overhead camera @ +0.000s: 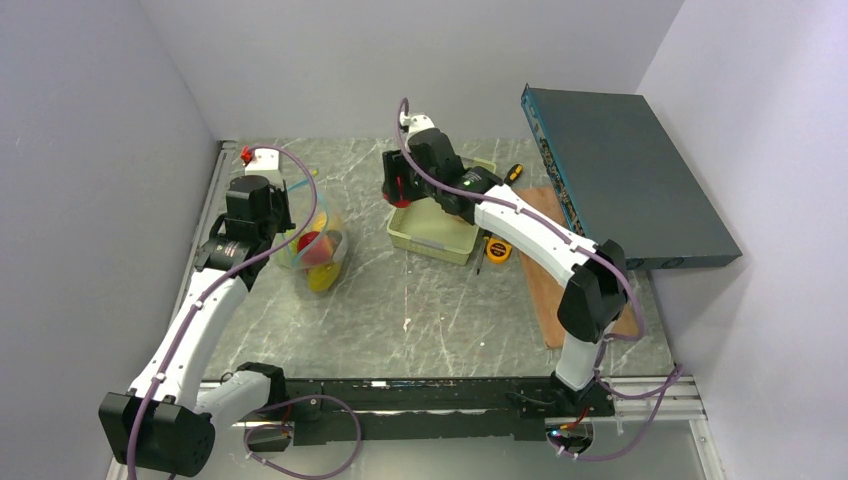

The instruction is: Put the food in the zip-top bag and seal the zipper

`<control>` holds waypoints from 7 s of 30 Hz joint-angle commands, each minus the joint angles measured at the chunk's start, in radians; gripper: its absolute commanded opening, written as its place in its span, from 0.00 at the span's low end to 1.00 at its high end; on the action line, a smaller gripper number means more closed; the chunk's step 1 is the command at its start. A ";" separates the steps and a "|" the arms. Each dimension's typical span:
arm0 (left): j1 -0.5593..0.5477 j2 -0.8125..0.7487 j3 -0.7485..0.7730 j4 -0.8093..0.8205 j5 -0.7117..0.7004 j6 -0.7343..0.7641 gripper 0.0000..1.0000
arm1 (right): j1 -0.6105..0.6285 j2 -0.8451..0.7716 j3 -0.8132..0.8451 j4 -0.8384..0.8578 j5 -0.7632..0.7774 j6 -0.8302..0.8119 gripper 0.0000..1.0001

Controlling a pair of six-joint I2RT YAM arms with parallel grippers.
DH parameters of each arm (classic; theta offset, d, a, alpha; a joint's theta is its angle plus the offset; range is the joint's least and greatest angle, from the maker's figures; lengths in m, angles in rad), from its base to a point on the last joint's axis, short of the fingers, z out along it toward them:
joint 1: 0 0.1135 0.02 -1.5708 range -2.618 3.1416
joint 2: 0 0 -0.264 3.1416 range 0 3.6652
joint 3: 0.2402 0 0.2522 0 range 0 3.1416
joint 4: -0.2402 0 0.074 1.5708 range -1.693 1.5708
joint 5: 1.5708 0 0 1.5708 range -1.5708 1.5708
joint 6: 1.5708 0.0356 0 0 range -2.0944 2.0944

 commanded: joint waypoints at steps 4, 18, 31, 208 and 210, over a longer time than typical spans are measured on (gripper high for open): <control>-0.003 -0.040 -0.003 0.043 -0.007 -0.002 0.00 | 0.001 -0.044 0.013 0.362 -0.513 0.233 0.12; -0.003 -0.057 -0.007 0.053 0.010 0.001 0.00 | 0.051 0.179 0.196 0.568 -0.749 0.428 0.26; -0.003 -0.057 -0.006 0.052 0.009 0.000 0.00 | 0.126 0.274 0.406 0.231 -0.541 0.179 0.73; -0.224 -0.158 -0.203 0.117 0.872 0.598 0.00 | -0.264 -0.156 -0.520 0.595 -1.076 -0.444 0.72; -0.224 -0.158 -0.202 0.117 0.869 0.598 0.00 | -0.268 -0.162 -0.530 0.601 -1.059 -0.443 0.72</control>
